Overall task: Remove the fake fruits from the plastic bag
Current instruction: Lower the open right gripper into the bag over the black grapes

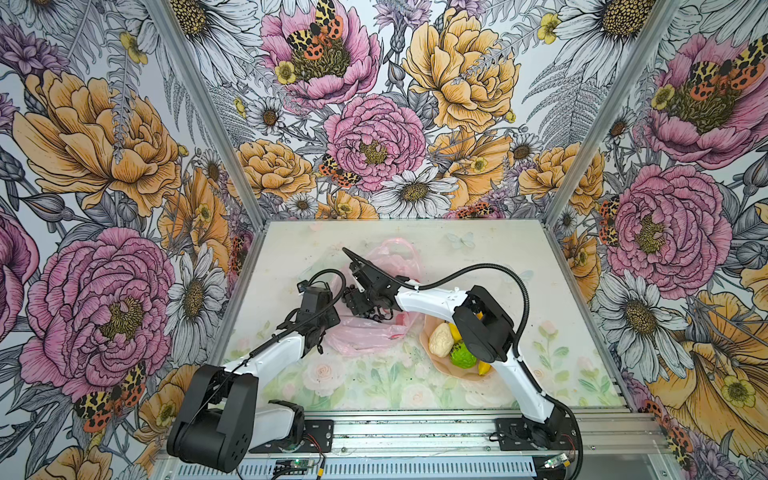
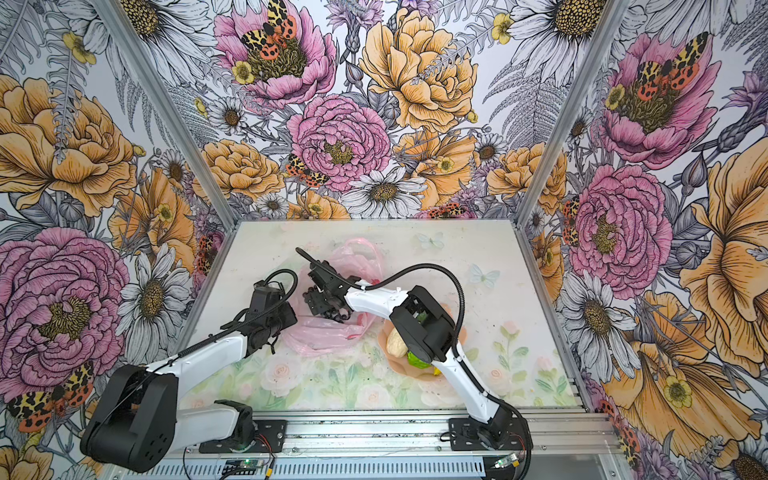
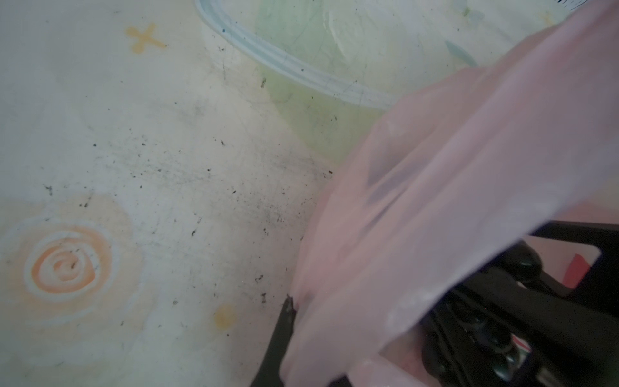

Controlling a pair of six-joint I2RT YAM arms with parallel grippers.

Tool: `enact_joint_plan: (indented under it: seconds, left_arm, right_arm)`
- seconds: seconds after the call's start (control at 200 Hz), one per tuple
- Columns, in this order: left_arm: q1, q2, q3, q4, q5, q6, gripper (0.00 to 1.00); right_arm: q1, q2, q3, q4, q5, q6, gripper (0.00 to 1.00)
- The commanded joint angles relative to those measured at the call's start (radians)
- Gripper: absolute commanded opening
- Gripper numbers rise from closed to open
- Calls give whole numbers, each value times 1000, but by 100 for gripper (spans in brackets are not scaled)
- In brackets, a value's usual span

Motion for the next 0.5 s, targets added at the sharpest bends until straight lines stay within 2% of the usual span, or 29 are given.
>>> enact_joint_plan:
  seconds: [0.0,0.25,0.49]
  left_arm:
    - [-12,11,23,32,-7,31,10]
    - [-21,25,31,31,-7,33,10]
    - [-22,22,34,23,-7,37,10]
  right_arm:
    - [10,51,43,-4,29,-29,81]
    - [18,117,123,-30,41,-54,71]
    - [31,97,150,-47,76,-70,45]
